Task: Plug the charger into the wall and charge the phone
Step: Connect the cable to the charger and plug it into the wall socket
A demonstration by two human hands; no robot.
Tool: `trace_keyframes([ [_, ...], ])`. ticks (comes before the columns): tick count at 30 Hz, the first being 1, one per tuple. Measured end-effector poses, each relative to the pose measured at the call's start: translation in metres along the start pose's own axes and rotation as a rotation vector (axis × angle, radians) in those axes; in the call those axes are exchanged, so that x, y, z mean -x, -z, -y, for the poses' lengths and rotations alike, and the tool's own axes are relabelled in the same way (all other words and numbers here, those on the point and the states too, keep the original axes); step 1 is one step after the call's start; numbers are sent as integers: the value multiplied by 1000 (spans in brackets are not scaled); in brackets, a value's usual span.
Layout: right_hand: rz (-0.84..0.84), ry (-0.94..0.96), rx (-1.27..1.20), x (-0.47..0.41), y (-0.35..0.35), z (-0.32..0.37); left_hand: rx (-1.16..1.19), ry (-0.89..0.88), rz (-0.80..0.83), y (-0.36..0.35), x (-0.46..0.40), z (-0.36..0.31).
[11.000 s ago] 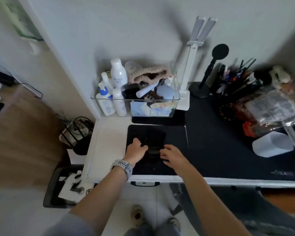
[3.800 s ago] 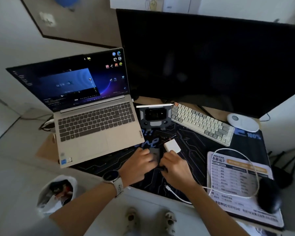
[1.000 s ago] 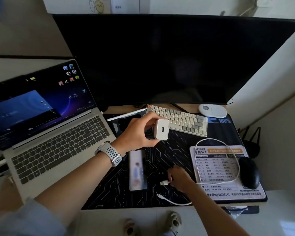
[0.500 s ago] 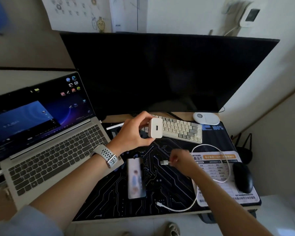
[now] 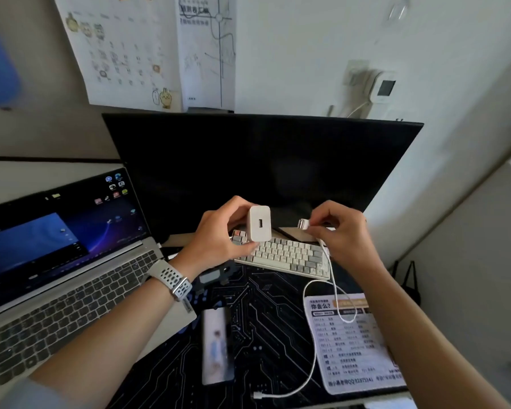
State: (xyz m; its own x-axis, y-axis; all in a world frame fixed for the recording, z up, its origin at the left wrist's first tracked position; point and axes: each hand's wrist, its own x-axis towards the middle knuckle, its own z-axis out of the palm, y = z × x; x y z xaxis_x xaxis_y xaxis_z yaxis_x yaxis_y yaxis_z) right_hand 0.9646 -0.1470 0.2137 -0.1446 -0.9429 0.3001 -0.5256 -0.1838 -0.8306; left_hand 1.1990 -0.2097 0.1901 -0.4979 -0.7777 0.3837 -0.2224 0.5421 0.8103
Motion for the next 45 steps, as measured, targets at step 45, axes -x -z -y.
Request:
trace_keyframes([
  [45, -8, 485, 903, -30, -39, 111, -694, -195, -341, 33, -18, -18],
])
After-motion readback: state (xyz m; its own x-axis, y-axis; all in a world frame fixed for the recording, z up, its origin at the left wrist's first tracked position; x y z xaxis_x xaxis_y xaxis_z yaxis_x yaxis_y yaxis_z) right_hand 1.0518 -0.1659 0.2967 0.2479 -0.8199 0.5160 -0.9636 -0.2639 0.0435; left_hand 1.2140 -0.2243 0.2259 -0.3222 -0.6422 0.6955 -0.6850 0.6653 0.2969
